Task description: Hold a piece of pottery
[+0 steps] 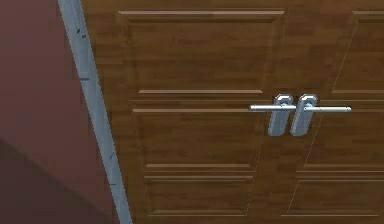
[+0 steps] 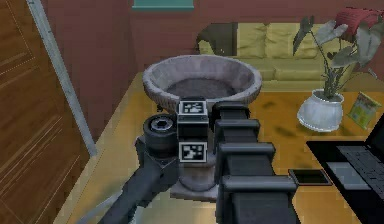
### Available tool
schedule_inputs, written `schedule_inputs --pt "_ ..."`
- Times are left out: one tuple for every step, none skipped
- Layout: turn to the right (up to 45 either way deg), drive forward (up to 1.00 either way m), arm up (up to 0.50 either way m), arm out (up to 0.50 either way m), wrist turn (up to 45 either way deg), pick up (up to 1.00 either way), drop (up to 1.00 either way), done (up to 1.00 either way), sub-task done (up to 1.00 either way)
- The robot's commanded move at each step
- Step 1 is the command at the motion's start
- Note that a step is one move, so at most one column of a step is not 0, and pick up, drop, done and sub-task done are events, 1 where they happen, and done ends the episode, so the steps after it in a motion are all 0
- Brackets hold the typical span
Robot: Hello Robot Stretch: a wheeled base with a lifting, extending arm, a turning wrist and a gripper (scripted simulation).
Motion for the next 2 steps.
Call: schedule_inputs --pt "0.0 0.00 0.00 0.00 45.0 0.00 0.00 0.00 0.00" --pt "0.0 0.00 0.00 0.00 45.0 0.00 0.00 0.00 0.00"
